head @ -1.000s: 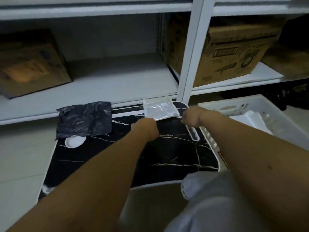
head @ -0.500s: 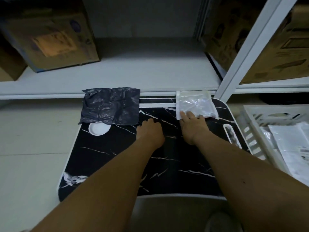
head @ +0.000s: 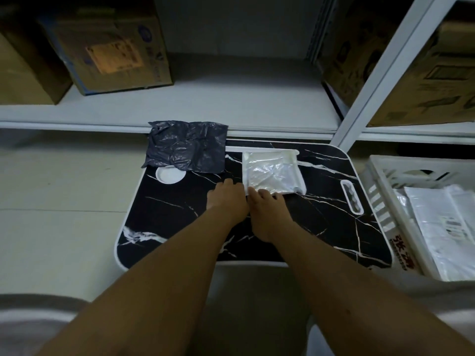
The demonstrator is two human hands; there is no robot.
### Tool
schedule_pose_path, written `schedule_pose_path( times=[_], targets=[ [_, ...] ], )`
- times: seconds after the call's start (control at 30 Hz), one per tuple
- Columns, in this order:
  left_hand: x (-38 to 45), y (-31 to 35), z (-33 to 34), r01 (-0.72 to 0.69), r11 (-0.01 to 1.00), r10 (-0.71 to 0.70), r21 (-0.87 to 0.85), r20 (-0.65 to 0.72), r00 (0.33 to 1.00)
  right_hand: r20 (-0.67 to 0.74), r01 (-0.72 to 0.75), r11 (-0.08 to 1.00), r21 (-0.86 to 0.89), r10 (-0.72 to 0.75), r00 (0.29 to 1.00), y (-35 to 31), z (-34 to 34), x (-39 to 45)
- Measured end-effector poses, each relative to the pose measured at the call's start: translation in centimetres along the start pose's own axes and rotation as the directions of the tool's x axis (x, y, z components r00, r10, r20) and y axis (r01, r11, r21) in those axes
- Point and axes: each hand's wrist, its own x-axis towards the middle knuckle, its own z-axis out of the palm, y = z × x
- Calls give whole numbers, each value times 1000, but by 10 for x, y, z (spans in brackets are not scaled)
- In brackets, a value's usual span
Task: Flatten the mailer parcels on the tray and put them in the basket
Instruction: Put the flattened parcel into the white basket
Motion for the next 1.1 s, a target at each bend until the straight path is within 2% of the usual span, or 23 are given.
schedule_pose_path(
  times=[0.27, 0.4, 0.47, 0.53, 0.6, 0.67, 0.73, 0.83, 0.93, 1.1],
  targets=[
    [-52, -29, 10, 86, 996, -84, -16, 69, 994, -58, 93, 995, 30, -91, 994, -72, -1, -48],
    [-70, -44, 13, 120, 993, -118, -23, 74, 990, -145, 137, 984, 118, -119, 982, -92, 2, -63],
    [-75, -49, 16, 133, 990, -130, -50, 62, 990, -244, 189, 967, 171, -145, 959, -94, 3, -67],
    [-76, -52, 20, 138, 988, -137, -71, 24, 990, -378, 167, 968, 188, -86, 922, -86, 6, -70],
    [-76, -52, 25, 109, 993, -110, -35, -30, 993, -430, 63, 972, 227, 41, 902, -74, 8, -70],
    [-75, -47, 30, 39, 997, -34, 68, -83, 996, -362, -43, 972, 231, 126, 924, -64, 8, -68],
    [-75, -41, 36, -44, 980, 64, 193, -99, 993, -296, -56, 986, 158, 101, 950, -54, 14, -65],
    [-73, -39, 44, -144, 935, 169, 324, -48, 984, -203, -55, 992, 112, 77, 976, -47, 25, -65],
    [-72, -46, 57, -250, 900, 257, 357, 28, 966, -144, -32, 992, 123, 50, 988, -41, 42, -67],
    [-76, -55, 80, -257, 914, 270, 316, 3, 963, -170, 2, 994, 113, 17, 985, -44, 57, -68]
  ],
)
